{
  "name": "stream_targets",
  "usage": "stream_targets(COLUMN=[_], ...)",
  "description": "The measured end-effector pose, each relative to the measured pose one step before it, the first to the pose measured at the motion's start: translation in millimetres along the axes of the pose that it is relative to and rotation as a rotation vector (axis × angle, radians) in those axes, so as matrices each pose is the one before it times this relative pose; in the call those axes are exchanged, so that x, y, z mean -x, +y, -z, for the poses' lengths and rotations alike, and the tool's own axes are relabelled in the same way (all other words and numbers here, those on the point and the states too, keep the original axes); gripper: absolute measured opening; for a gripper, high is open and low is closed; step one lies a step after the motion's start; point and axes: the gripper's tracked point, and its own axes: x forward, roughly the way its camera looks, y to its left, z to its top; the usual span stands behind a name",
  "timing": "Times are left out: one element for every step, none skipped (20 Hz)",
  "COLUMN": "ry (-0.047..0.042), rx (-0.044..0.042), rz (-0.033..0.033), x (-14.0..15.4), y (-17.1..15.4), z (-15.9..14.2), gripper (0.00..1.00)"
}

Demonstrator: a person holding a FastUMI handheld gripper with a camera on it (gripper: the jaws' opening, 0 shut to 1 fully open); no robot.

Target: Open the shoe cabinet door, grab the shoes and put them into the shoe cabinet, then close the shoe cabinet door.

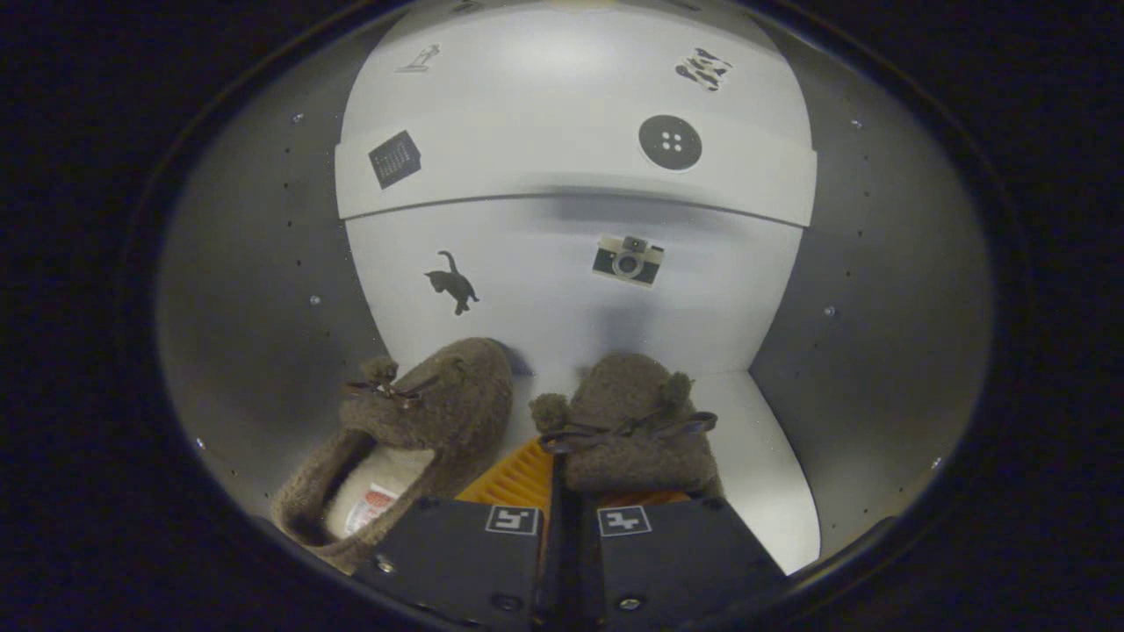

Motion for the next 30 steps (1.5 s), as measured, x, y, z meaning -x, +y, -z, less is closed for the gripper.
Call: stream_targets(ry=[0.00299, -0.01025, -0.02217, -0.00966, -0.01859, -0.01819, -0.0211, -0.03244, -0.03677, -0.03659, -0.02874, -0.03235, -0.03739, -0.02791, -0.01762, -0.01726, -0.00965, -0.01849, -0.01843, -0.01905, -0.0087, -0.00018, -0.00062, 0.00029, 0.0006, 0.00186, 0.00166, -0.00143, -0.00766, -0.00263], rx=[-0.01207, 0.00037, 0.01004, 0.01041, 0.00601, 0.00215, 0.01161, 0.01083, 0.00924, 0.00561, 0.00023, -0.00413, -0.01099, -0.00603, -0.01276, -0.02399, -0.02319, -0.00965, 0.00465, 0.01218, 0.0137, 0.00917, 0.0053, 0.00503, 0.00434, 0.00044, 0.00096, -0.00145, -0.00197, -0.00484], rz=[-0.00541, -0.00644, -0.01473, -0.00014, -0.00335, 0.00134, 0.0048, 0.00457, 0.00424, -0.00618, -0.01539, -0.00267, -0.0097, -0.00498, -0.01088, -0.01048, -0.00991, -0.00741, 0.00086, 0.00889, 0.00392, -0.00854, -0.01312, -0.00299, 0.00228, 0.0053, 0.00608, 0.01318, 0.01727, 0.02383], x=[3.93, 6.41, 7.03, 10.38, 10.52, 10.16, 14.03, 14.21, 18.4, 21.62, 23.56, 24.81, 25.47, 25.87, 25.75, 26.79, 25.66, 25.43, 25.89, 24.0, 25.27, 26.22, 23.9, 23.36, 21.82, 23.15, 20.8, 18.54, 16.76, 17.0], y=[0.61, 0.68, 2.17, 1.6, 1.86, 1.51, -0.98, 0.64, 1.06, 2.26, 5.07, 2.41, 3.3, 3.66, 3.55, 4.7, 3.07, 1.11, -0.35, -1.97, -0.78, 1.98, 2.58, -0.65, -3.82, -5.14, -6.03, -10.05, -11.84, -15.01], z=[1.38, -2.06, -1.72, -0.01, 1.35, -0.97, 1.38, -0.96, -2.26, -3.47, -2.84, -3.86, -5.6, -2.52, -2.92, 1.17, 0.78, 1.0, 0.9, 2.09, 3.25, 5.82, 4.59, 4.56, 3.29, 3.38, 1.53, 0.87, -2.17, 0.28], gripper=[0.14, 0.21, 0.27, 0.36, 0.44, 0.52, 0.6, 0.68, 0.68, 0.68, 0.68, 0.69, 0.76, 0.83, 0.92, 1.0, 1.0, 1.0, 1.0, 1.0, 1.0, 1.0, 1.0, 1.0, 1.0, 1.0, 1.0, 1.0, 1.0, 1.0])
